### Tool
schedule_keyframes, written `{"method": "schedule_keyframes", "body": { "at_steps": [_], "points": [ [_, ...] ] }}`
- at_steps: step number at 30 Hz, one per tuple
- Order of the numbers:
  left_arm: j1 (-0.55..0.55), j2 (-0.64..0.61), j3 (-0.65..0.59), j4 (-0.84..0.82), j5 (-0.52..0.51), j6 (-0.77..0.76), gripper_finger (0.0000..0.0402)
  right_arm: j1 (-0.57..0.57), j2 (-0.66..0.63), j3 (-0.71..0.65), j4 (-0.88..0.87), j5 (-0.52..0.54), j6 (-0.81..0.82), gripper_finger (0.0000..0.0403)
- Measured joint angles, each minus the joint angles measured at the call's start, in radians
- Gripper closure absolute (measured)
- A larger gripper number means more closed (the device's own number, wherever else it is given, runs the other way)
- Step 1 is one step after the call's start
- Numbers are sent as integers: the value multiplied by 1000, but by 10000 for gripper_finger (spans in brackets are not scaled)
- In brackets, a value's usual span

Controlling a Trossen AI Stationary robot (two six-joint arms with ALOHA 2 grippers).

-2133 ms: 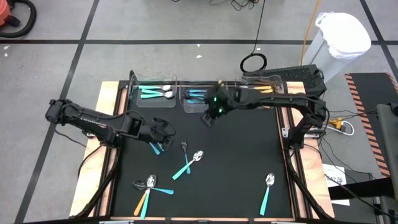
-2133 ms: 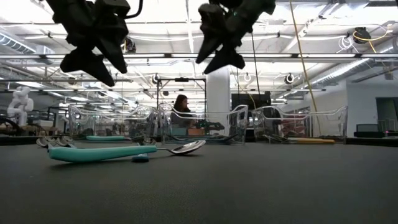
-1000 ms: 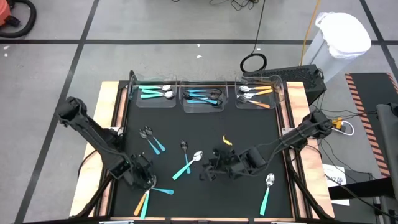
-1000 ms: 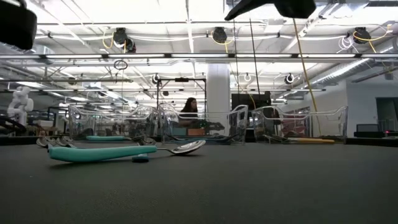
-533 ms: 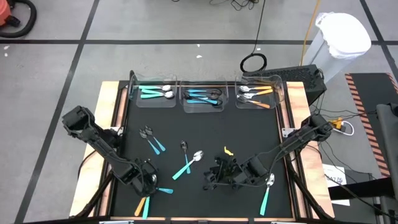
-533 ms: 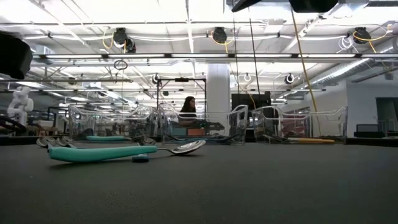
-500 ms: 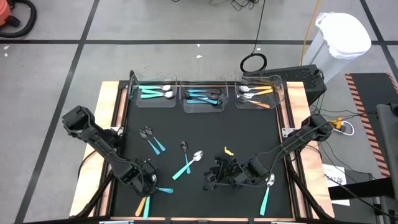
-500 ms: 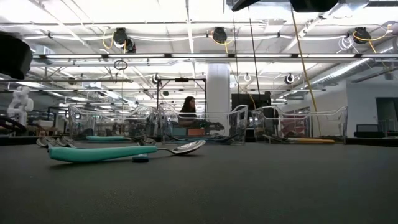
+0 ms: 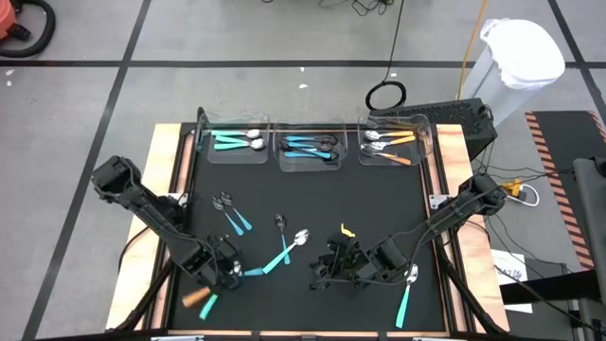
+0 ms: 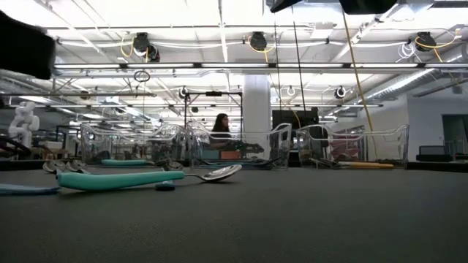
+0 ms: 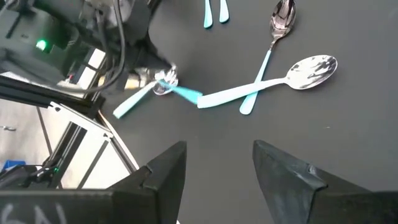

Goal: Sort silverware by color (type)
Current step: Put the light blue spoon into the left transparent bin

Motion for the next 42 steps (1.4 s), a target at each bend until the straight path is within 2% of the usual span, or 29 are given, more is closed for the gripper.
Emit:
{"method": "schedule_keyframes", "body": {
  "at_steps": [9, 14, 19, 26, 31, 36, 42],
  "points": [
    [90, -205, 0, -53, -168, 94, 390, 0, 0, 0, 0, 0, 0, 222],
    [120, -308, 40, -39, -268, 223, 390, -2, 0, 0, 2, 2, -23, 222],
    [142, -367, 48, 86, -343, 385, 390, -12, 0, 0, 38, 53, -58, 222],
    [199, -369, 49, 299, -465, 607, 389, -73, 0, 0, 209, 123, -256, 222],
    [257, -366, 49, 408, -478, 681, 389, -127, 0, 0, 239, 126, -337, 222],
    [295, -365, 50, 524, -477, 751, 389, -161, 5, 0, 360, 122, -505, 222],
    [323, -365, 50, 663, -472, 832, 389, -203, 17, 0, 405, 14, -555, 222]
  ]
}}
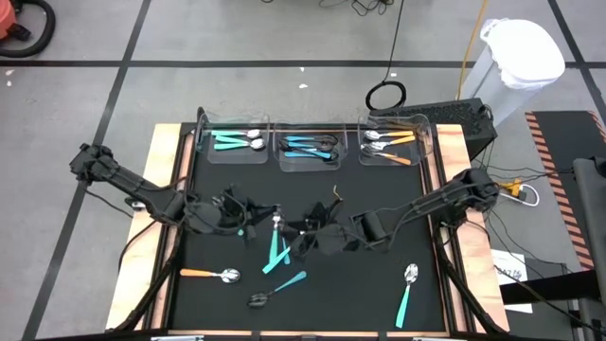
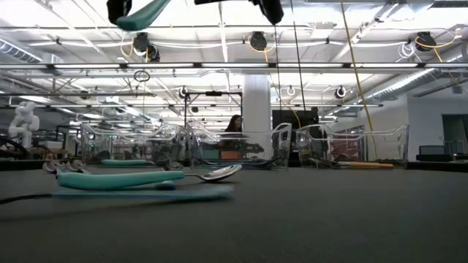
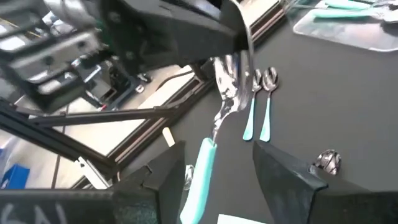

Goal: Sort silverware by color (type)
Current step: Put the light blue spoon into the left transparent bin

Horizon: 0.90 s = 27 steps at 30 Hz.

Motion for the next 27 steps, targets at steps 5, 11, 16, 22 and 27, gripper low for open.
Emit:
{"method": "schedule_keyframes", "body": {
  "at_steps": [5, 11, 16, 22, 27],
  "points": [
    [17, 0, 0, 60, 5, 31, 389, -10, 3, 0, 31, -26, -57, 222],
    [35, 0, 0, 125, 9, 52, 389, -36, 3, 0, 37, -26, -66, 223],
    [42, 0, 0, 177, 10, 89, 389, -56, 3, 0, 35, -84, -55, 249],
    [56, 0, 0, 175, 11, 91, 389, -70, 3, 0, 38, -121, -70, 351],
    [75, 0, 0, 178, 14, 88, 389, -84, 3, 0, 34, -129, -90, 376]
  ]
}}
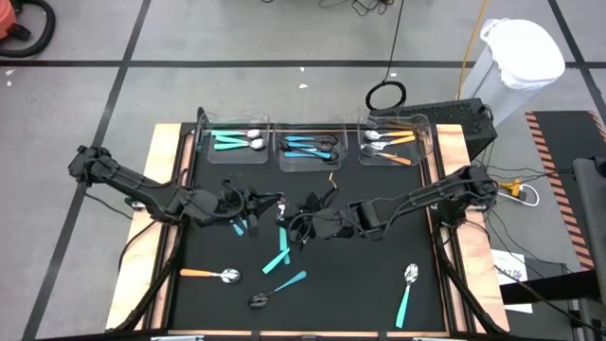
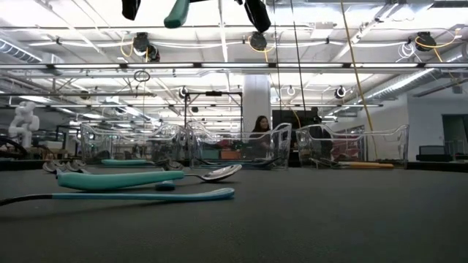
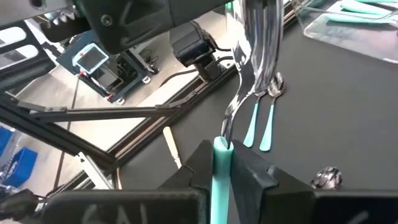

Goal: Sort silverware by color (type)
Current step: Put the light blue spoon into the left transparent bin

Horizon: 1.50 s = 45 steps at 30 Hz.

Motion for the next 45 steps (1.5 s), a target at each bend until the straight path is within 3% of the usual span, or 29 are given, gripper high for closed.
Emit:
{"method": "schedule_keyframes", "body": {
  "at_steps": [4, 8, 11, 15, 18, 22, 25, 28, 31, 39, 43, 45],
  "points": [
    [12, 0, 0, -1, -1, -4, 381, -19, 0, 0, -2, -26, -9, 376],
    [27, -1, 0, -5, -8, -5, 348, -40, 0, 0, 1, -26, -29, 376],
    [31, -14, 0, -28, -14, -8, 309, -57, -14, 0, 5, -10, -47, 376],
    [31, -54, 0, -70, -49, -5, 243, -77, -56, 0, 43, 106, -86, 376],
    [42, -86, 0, -119, -57, -5, 193, -100, -77, 0, 130, 100, -161, 376],
    [101, -95, 0, -120, 149, 21, 144, -148, -88, 0, 212, -18, -204, 376],
    [154, -82, 0, -123, 306, 21, 134, -185, -87, 0, 230, -86, -204, 376],
    [189, -74, 0, -130, 340, 24, 142, -216, -87, 0, 240, -124, -212, 376],
    [227, -76, 0, -125, 340, 33, 178, -240, -87, 0, 241, -161, -217, 376],
    [318, -81, 0, -129, 350, 129, 357, -304, -87, 0, 226, -286, -262, 373],
    [373, -81, 0, -145, 339, 250, 358, -342, -87, 1, 178, -310, -218, 315],
    [402, -84, 0, -178, 271, 337, 358, -361, -88, 1, 128, -314, -219, 275]
  ]
}}
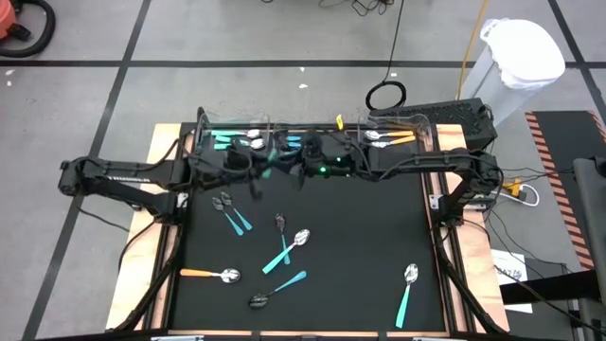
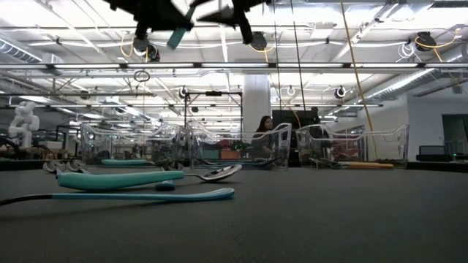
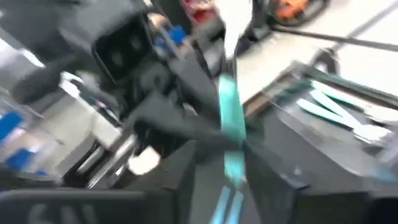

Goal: Sort silverware by color (type)
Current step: Put the light blue spoon into the left transparent bin

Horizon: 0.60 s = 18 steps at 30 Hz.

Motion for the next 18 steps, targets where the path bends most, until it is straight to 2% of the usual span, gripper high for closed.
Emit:
{"method": "schedule_keyframes", "body": {
  "at_steps": [3, 7, 11, 18],
  "points": [
    [51, -7, 0, -107, -95, 117, 358, -23, -7, 0, -92, 4, 8, 219],
    [172, -9, 0, -332, -132, 162, 358, -44, -19, 0, -235, 5, 43, 172],
    [296, 0, 0, -479, -87, 225, 358, -47, -22, 0, -296, 5, -5, 159],
    [492, 31, 0, -521, 8, 377, 358, -65, -24, 0, -306, 1, -80, 161]
  ]
}}
